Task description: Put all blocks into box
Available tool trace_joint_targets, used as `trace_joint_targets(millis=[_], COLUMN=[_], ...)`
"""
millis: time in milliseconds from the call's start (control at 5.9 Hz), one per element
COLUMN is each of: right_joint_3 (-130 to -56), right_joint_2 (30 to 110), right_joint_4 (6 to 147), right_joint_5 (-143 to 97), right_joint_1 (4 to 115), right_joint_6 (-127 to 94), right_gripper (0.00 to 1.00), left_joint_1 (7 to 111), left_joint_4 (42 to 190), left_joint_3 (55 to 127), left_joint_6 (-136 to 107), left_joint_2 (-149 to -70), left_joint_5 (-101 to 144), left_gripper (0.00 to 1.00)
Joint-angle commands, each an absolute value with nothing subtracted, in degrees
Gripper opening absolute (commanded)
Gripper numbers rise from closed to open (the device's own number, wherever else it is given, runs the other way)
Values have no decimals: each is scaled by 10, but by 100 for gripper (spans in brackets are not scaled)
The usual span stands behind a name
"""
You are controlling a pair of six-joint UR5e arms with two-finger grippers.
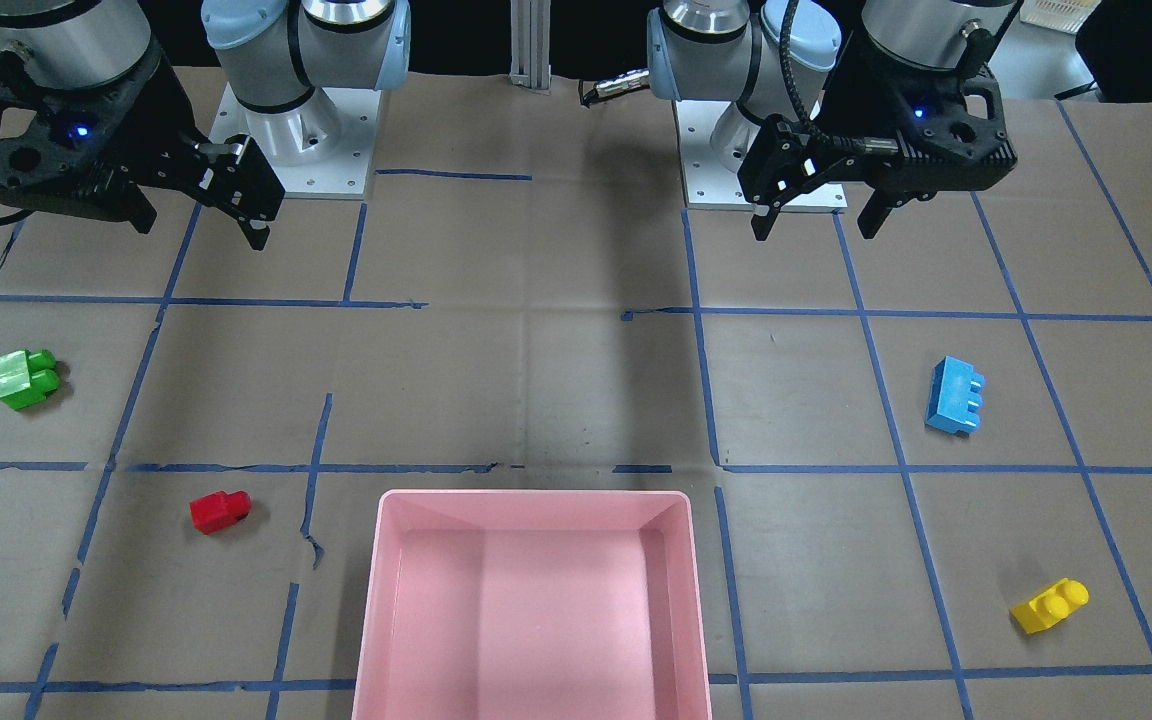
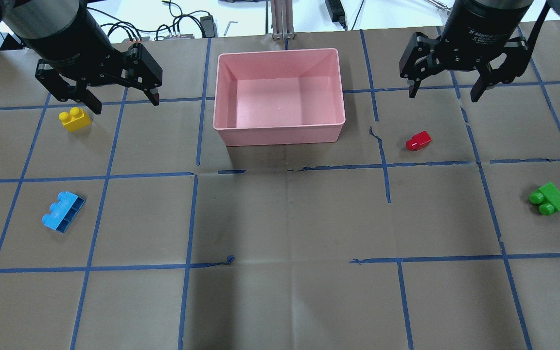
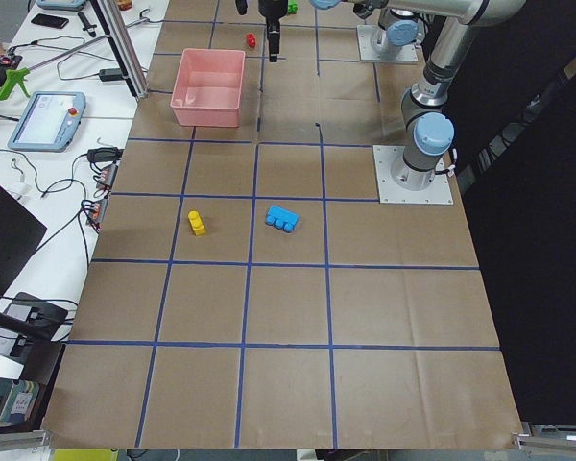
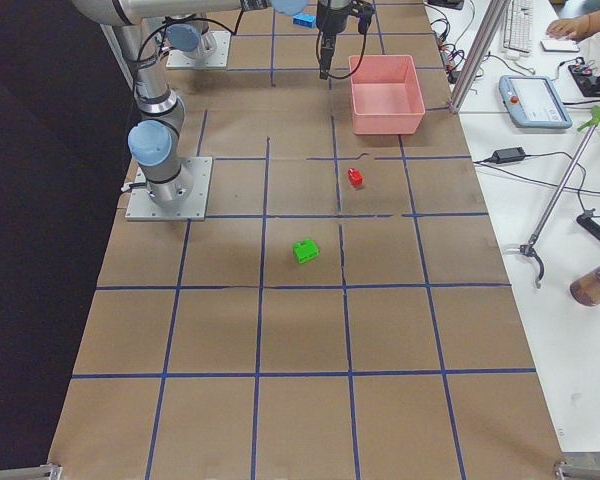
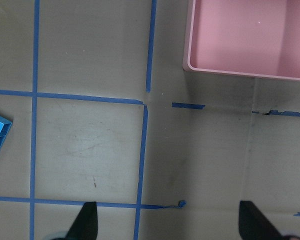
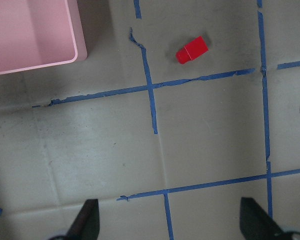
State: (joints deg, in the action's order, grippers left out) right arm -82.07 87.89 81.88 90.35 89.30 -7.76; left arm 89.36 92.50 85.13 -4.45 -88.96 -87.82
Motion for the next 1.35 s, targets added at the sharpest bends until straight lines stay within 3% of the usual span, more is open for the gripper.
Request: trace_joint_targets(millis=[0,339,1016,1185], right_joint_3=[-816,-821,-825,-825], right_joint_2=[879,877,872,871], right_joint_4=[819,826,831,830], right_joint_5=[897,904,903,904], right_joint_1=[891,837,673,635], right_joint_6=[-66,104,452,527], right_gripper=[100,100,100,100], left_joint_1=[888,862,790,774], left_joint_4=[901,891,736,690], left_joint_3=[870,922,1115,1128], left_joint_6=[-45,-38,72,76], left_joint_2=[-889,-899,-899,-910], left_joint_5=[-888,-966,-1027,-1035], left_gripper=[100,99,99,99])
